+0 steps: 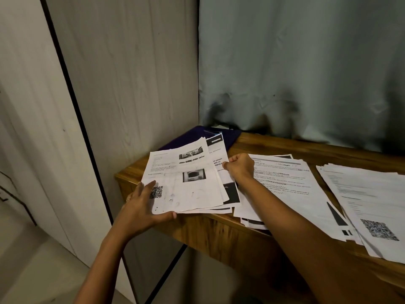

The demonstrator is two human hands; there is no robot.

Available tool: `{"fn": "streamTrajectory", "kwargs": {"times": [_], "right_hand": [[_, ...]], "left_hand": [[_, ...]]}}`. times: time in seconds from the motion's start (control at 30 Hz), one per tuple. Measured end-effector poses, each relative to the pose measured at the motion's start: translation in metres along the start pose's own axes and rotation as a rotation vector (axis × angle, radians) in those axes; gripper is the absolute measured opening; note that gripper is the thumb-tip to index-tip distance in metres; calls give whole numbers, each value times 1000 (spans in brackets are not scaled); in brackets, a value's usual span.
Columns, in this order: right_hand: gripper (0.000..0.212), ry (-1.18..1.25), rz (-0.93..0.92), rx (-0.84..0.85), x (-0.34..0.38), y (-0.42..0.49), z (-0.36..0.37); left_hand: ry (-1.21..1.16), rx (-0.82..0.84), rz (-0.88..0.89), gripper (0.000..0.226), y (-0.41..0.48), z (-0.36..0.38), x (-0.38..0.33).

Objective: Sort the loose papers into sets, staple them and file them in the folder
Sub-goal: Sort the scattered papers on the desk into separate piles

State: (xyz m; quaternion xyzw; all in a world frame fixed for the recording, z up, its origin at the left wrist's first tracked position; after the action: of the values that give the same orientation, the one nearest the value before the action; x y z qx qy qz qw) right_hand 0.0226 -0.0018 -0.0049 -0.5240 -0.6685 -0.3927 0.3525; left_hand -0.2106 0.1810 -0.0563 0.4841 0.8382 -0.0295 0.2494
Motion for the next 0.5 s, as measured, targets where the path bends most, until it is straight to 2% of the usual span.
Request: {"fn": "streamTrajectory", "kwargs": {"times": [0.23, 0.5], "right_hand": [[9, 126, -25, -29, 1, 6, -11], [13, 191, -63, -27, -5, 13, -11]], "left_hand": [[5, 37, -20, 140, 1, 4, -3], [-22, 22, -6, 149, 1, 2, -10]]}}
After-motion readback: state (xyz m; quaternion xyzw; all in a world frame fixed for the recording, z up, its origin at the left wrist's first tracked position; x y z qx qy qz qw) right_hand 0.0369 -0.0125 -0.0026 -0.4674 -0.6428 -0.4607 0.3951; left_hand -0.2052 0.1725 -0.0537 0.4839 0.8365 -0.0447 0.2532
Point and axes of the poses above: each hand's wrist, its own y-axis towards the middle knuckle, its own z-axis out of the palm, x = y × z, the point moved 5 cm from there along y, towards the middle knuckle
